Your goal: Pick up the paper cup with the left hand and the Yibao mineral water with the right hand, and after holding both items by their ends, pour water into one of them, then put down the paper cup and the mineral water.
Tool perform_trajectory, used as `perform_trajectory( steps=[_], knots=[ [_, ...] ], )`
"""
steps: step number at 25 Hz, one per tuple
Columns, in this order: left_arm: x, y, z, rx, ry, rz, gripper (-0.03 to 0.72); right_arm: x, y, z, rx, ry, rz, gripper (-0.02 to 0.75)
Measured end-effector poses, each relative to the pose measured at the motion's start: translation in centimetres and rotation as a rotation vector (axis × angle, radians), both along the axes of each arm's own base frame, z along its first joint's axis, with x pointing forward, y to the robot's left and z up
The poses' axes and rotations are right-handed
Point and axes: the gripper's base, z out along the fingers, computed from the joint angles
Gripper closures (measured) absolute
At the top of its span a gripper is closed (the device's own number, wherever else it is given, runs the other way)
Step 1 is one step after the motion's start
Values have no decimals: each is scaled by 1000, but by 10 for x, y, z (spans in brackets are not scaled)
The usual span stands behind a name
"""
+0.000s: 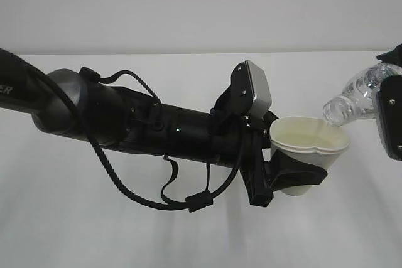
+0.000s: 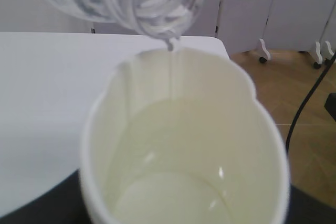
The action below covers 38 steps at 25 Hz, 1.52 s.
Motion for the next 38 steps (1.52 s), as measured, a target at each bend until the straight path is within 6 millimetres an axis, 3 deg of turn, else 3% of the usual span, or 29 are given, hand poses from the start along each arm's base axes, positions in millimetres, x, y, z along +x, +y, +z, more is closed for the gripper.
perform_trajectory(
  steps=[38],
  knots=[
    [0, 0, 0, 0, 0, 0, 273, 0, 0, 0, -27, 0, 13, 282]
  ],
)
